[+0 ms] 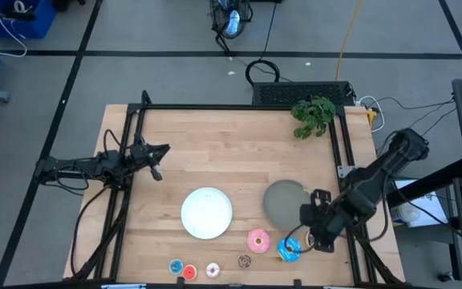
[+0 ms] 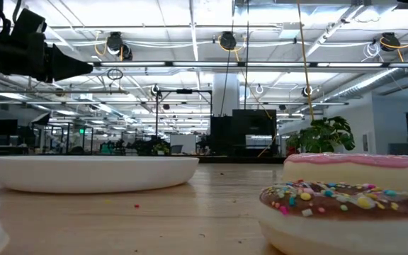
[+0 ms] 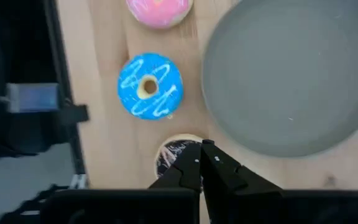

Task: Pick & Place donuts
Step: Put the large black donut on the gray plate

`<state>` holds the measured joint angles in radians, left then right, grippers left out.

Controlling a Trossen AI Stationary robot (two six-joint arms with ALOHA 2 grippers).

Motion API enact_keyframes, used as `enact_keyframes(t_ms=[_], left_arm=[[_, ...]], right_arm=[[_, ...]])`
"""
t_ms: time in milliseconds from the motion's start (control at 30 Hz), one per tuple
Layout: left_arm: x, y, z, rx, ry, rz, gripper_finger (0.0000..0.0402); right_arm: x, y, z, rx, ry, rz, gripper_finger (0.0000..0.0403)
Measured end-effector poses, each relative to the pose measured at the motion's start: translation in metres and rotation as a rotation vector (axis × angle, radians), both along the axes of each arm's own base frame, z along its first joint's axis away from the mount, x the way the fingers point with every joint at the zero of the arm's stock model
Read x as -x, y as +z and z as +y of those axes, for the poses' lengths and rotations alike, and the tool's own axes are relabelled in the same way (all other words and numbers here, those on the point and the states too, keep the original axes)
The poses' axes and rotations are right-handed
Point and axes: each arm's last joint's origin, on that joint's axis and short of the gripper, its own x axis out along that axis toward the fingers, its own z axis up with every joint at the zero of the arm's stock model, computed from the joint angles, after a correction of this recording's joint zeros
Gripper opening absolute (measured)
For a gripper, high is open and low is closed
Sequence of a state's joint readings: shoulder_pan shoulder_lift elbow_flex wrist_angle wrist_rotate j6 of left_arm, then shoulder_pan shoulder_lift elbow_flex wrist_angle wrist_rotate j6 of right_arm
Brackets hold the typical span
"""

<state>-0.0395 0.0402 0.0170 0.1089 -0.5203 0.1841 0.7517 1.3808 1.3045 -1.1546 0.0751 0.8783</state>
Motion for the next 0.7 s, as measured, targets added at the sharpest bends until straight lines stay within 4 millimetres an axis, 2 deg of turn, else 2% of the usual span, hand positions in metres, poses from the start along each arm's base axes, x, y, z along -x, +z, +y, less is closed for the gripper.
enact_keyframes(t_ms=[200, 300, 533, 700], left_arm=[[0.0, 0.003, 0.0, -0.014, 0.0, -0.02, 0.0042], [0.0, 0.003, 0.0, -0.013, -0.002, -0.019, 0.0042], [0.0, 0.002, 0.0, -0.018, -0.002, -0.014, 0.0042], [0.0, 0.003, 0.0, -0.041, 0.001, -0.009, 0.0042]], right_arm=[[0.001, -0.008, 0.009, 0.023, 0.024, 0.022, 0.0], [0.002, -0.014, 0.008, 0.028, -0.026, 0.044, 0.0], [0.009, -0.049, 0.004, 0.066, -0.054, 0.108, 0.0], [0.012, -0.065, 0.003, 0.037, -0.101, 0.145, 0.0]])
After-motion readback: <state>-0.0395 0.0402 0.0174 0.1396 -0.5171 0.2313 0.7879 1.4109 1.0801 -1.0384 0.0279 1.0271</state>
